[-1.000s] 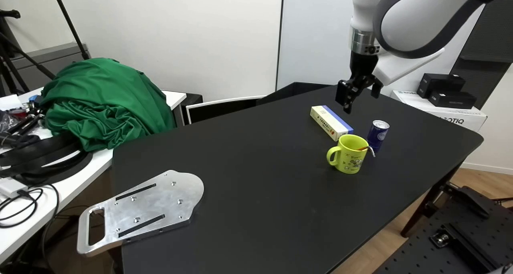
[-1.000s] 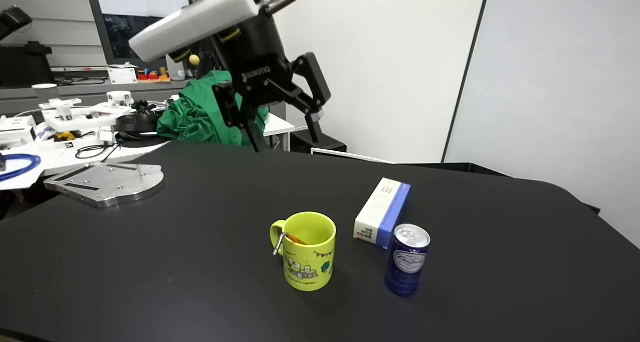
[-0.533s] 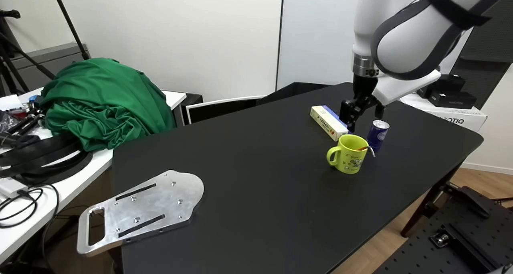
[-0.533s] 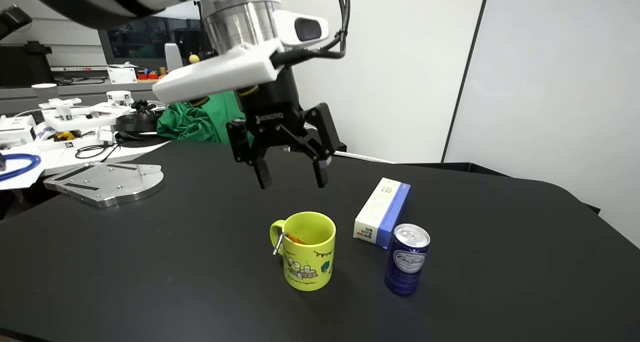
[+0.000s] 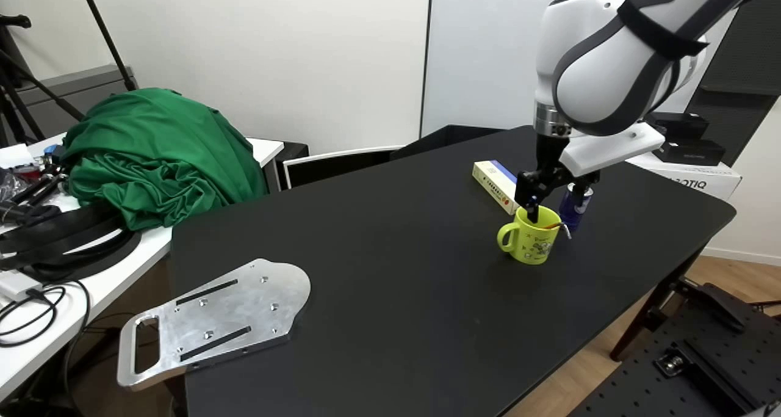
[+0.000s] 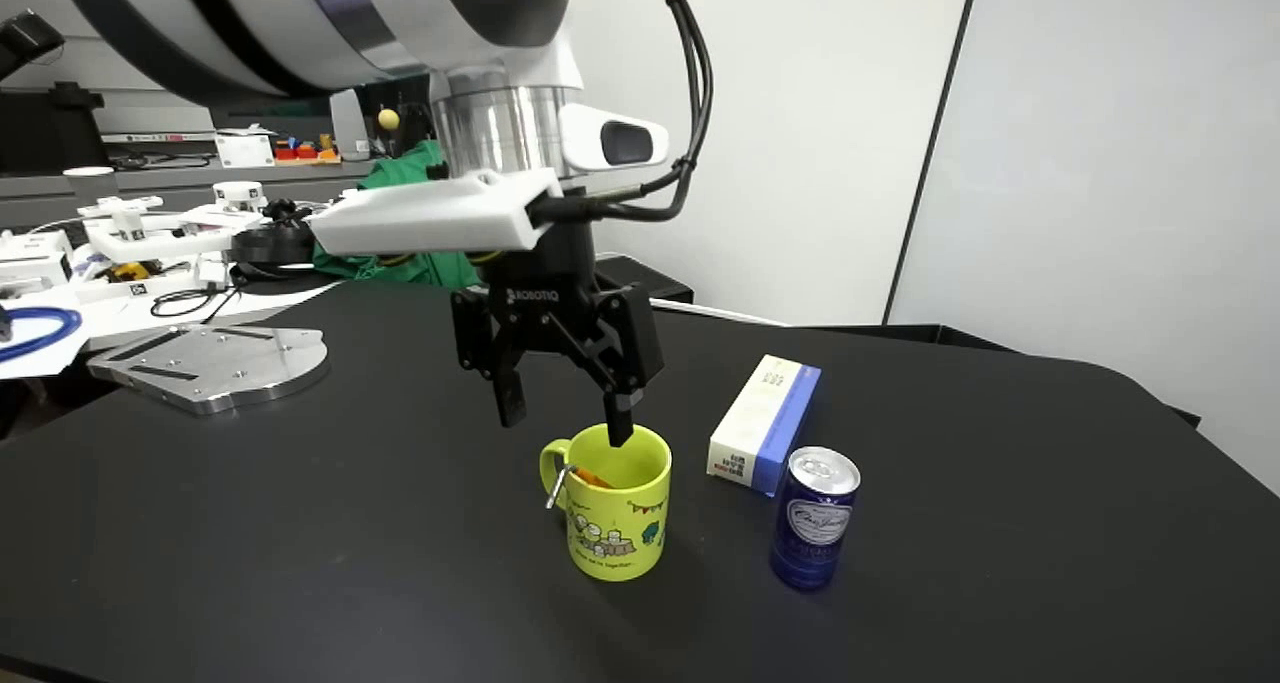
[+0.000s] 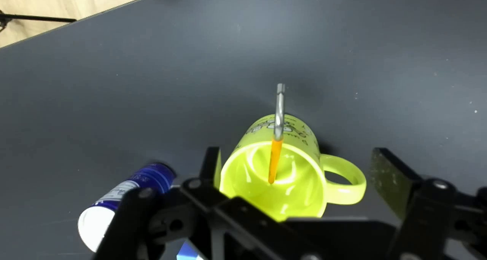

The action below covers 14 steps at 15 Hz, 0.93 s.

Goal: Take the Allen key out of the mug and put it on the table

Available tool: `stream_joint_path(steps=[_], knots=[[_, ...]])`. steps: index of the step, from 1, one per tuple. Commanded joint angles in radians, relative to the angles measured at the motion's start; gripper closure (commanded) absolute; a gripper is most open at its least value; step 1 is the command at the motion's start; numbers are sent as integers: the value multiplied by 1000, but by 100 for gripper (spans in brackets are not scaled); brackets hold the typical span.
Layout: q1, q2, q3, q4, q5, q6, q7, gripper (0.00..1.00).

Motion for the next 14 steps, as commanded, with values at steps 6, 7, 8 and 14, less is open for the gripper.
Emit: stream_joint_path(steps=[6,7,8,14], knots=[[37,79,-57,47,127,-11,-62,0],[38,83,-62,48,134,-10,-63,0],[39,86,-65,49,142,-10,-67,0],[42,112,-80,55,152,-3,-73,0]])
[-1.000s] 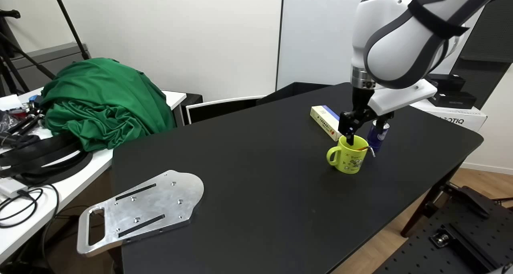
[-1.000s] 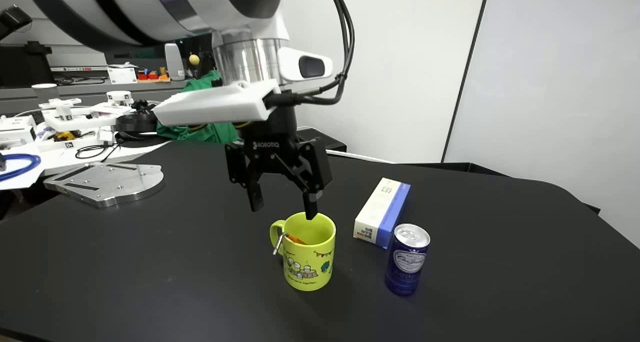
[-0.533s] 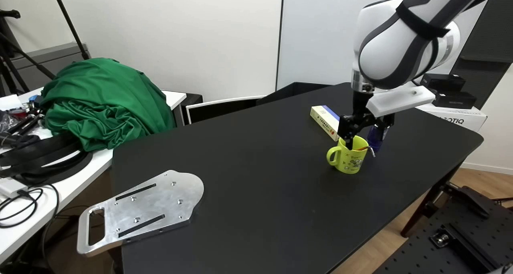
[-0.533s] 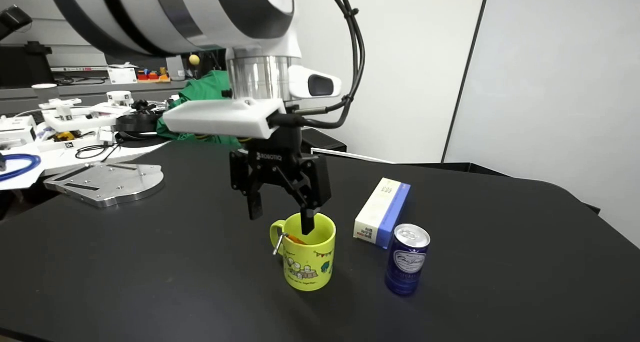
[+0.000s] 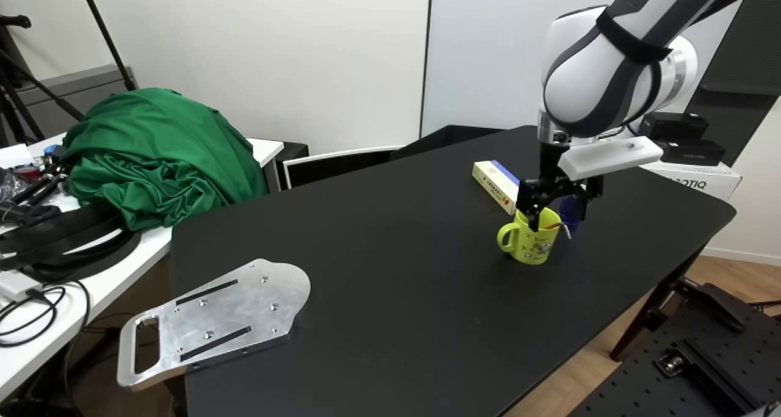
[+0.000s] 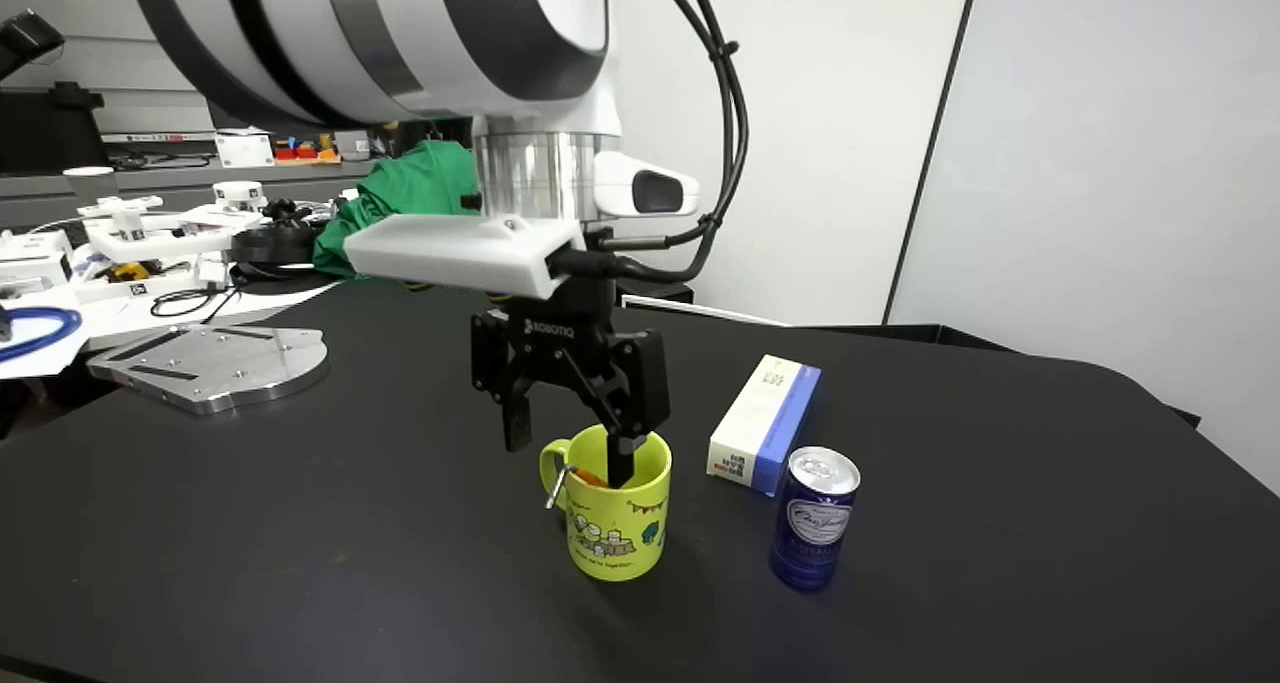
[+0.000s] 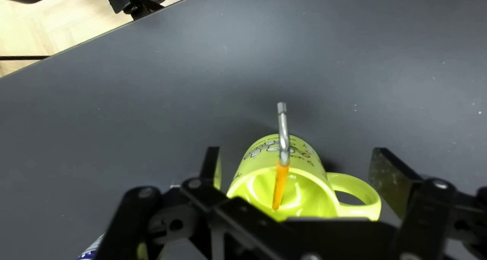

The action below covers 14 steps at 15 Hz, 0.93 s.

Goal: Take the Allen key out of the mug and put it on the table

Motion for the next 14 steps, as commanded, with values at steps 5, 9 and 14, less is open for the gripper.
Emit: stream_joint_path(steps=[5,9,14], knots=[[21,48,-21,28,27,3,-27,49],[25,51,-22,30,35,1,-30,75],[30,22,-20,42,51,-12,-29,100]])
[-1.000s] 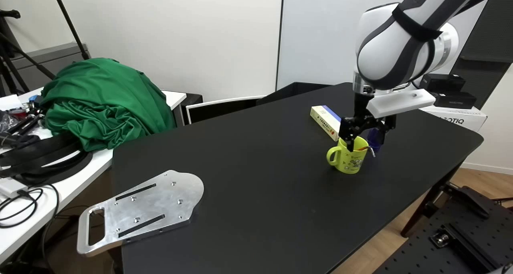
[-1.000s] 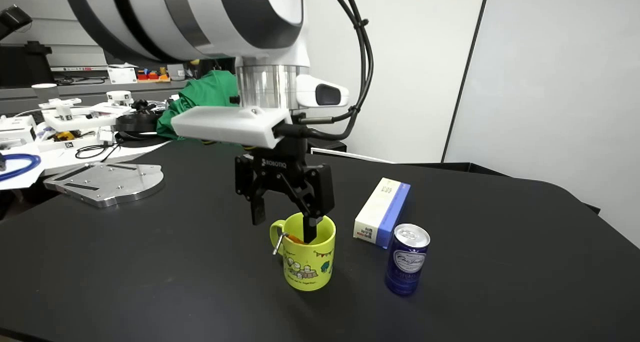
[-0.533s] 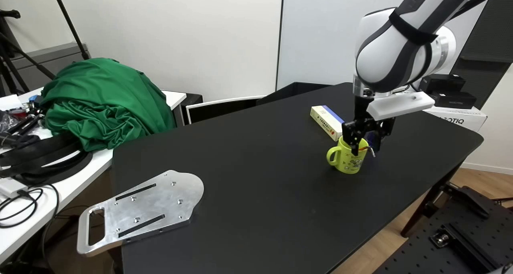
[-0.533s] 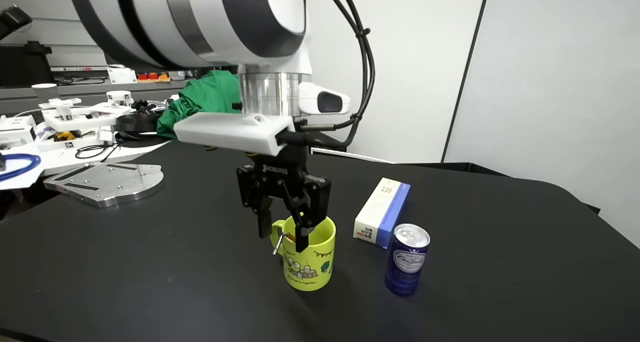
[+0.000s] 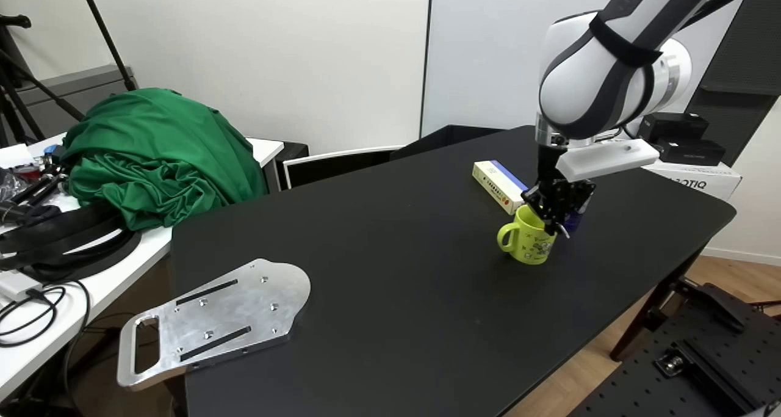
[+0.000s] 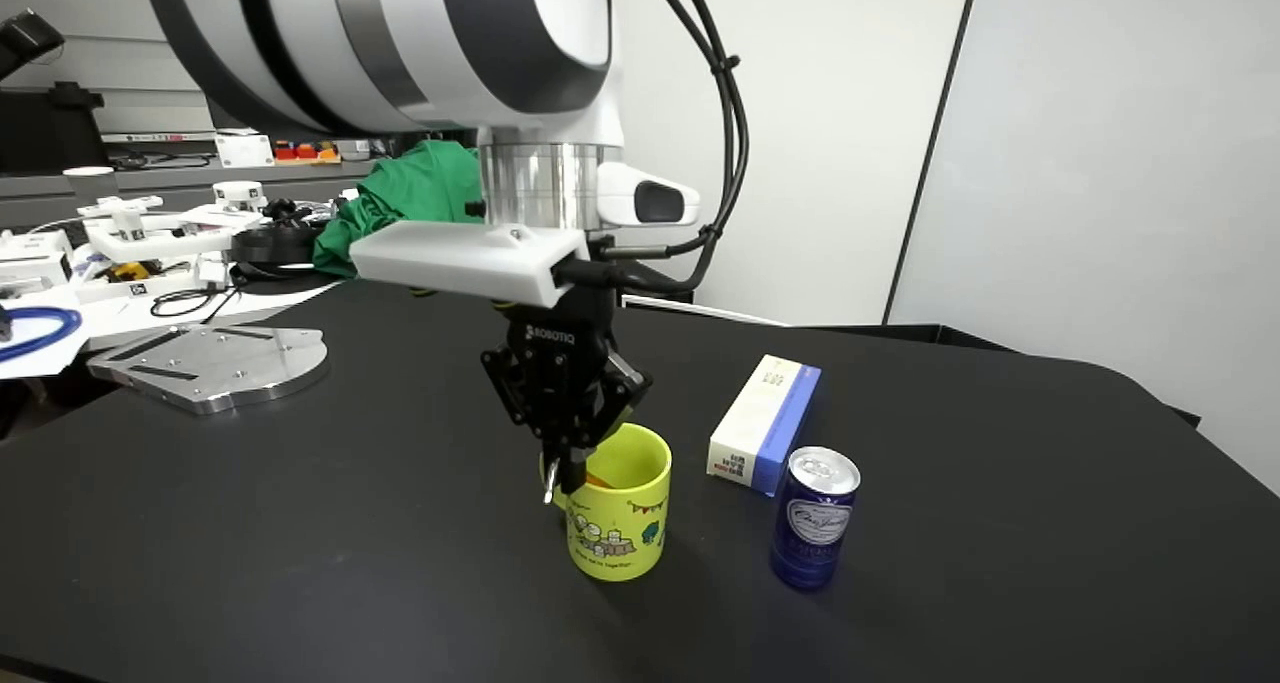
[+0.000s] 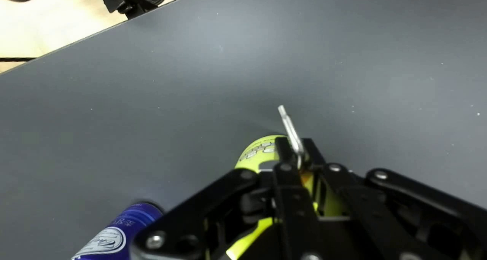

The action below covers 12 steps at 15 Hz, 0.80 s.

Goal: Take the Allen key out of the mug and put it on the table

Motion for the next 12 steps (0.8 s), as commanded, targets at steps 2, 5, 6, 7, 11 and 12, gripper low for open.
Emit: stream_joint_path(steps=[2,5,6,7,11,12], knots=[[23,-23,-9,39,48,-25,-13,98],[31,-63,-2,71,120,-74,-45,98],[34,-76,-1,86,148,-97,-60,98],[36,-91,1,105,187,-139,-87,98],[45,-140,-4,190,312,-326,-175,98],[46,-150,-5,212,332,-374,-190,98]])
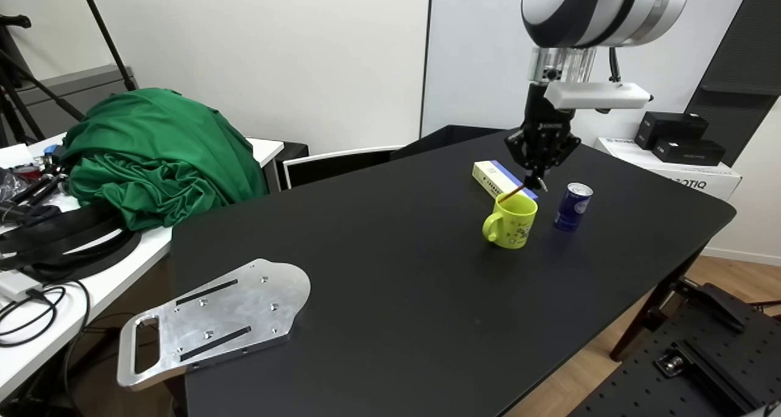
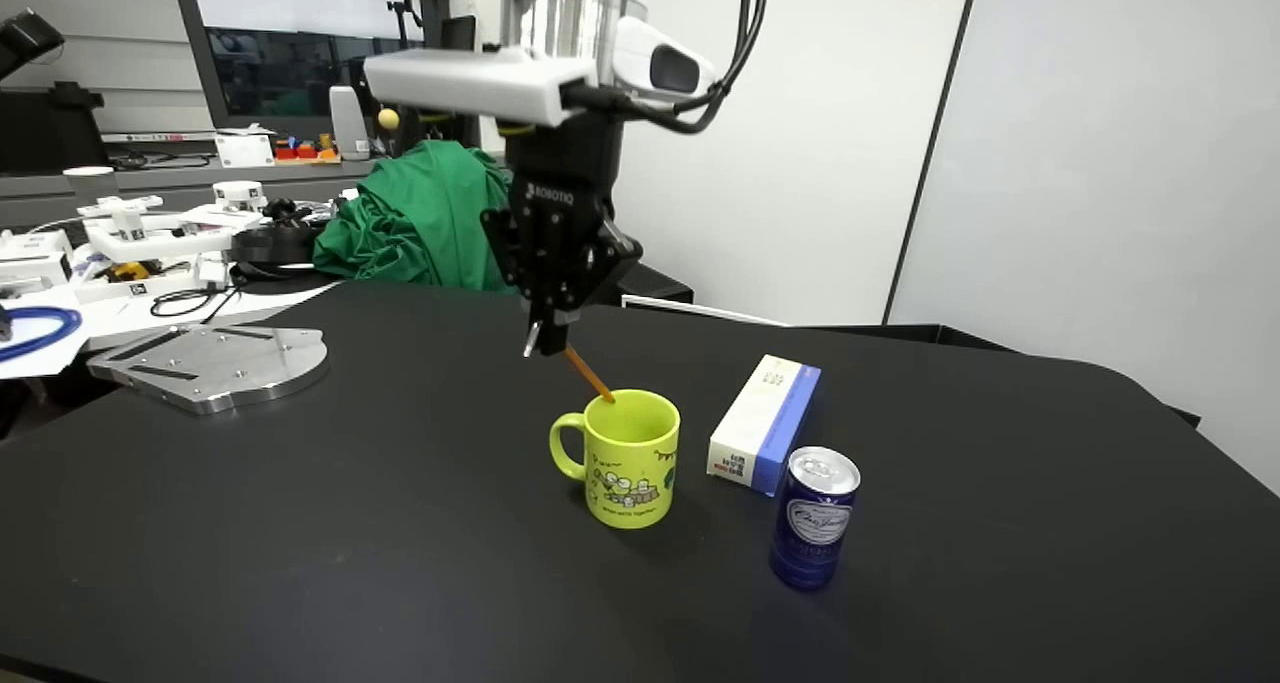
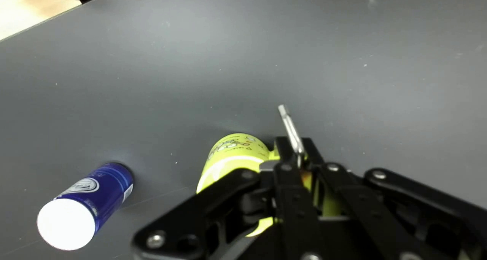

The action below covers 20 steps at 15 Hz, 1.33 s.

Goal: Take the Allen key out of the mug and put it on the table

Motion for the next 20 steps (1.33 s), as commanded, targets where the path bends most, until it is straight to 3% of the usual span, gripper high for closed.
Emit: stream_joint_path(steps=[1,6,14,16,20], knots=[[13,-44,-9,91,85,-174,-59,98],[24,-78,-6,179,134,-305,-83,98],[71,81,20,202,266,-404,-159,98],[84,112,39,180,268,-340,-176,98],[114,163,86,97,276,-31,-229,98]])
